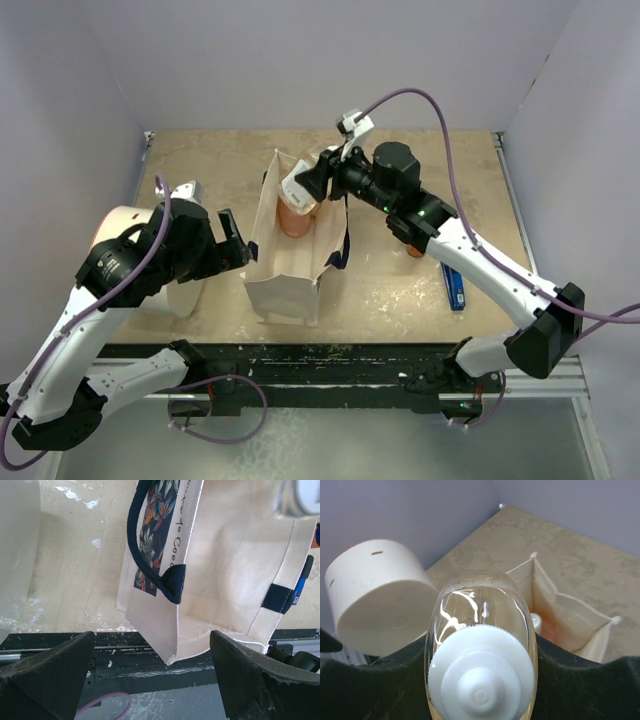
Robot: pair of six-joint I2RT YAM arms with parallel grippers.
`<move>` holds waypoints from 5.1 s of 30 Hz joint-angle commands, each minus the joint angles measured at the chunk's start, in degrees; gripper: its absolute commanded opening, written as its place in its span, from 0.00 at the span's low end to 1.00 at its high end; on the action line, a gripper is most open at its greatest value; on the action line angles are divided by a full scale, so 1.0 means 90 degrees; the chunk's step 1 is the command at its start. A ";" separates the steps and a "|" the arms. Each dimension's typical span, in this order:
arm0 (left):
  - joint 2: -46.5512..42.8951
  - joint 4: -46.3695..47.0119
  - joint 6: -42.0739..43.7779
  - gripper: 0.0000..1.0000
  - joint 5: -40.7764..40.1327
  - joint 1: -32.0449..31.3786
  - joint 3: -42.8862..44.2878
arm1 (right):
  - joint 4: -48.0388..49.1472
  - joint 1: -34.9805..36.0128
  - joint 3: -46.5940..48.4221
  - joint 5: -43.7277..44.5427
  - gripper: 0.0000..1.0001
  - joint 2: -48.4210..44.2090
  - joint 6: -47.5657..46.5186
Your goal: Take the personal care products out of the canvas bag
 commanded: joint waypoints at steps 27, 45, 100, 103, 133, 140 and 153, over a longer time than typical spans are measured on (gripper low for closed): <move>0.0808 -0.0142 0.0638 0.99 -0.0177 0.0032 0.0843 | 0.1234 -0.1383 -0.0411 0.2837 0.00 0.0216 -0.1367; 0.0961 -0.0004 0.0930 0.99 -0.0148 0.0033 0.0845 | 0.2576 -0.1488 -0.0678 0.2878 0.00 0.2121 -0.1381; 0.0380 0.0194 -0.0283 0.99 0.0174 0.0029 0.0355 | -0.0400 0.0227 0.0499 0.1094 0.90 0.0856 -0.0923; 0.0225 0.0316 -0.0405 0.99 0.0126 0.0032 0.0315 | -0.0615 0.0238 0.0772 0.1183 0.85 0.1287 -0.0835; 0.0953 -0.0076 0.1130 0.99 -0.0544 0.0032 0.1393 | -0.0468 0.0243 0.1631 0.1915 0.39 0.3571 -0.0784; 0.1065 -0.0050 0.1403 0.99 -0.0564 0.0031 0.1474 | -0.0316 0.0256 0.1644 0.1895 0.38 0.3717 -0.0997; 0.1047 -0.0016 0.1347 0.99 -0.0586 0.0035 0.1431 | -0.0321 0.0253 0.1639 0.1671 0.02 0.3519 -0.1436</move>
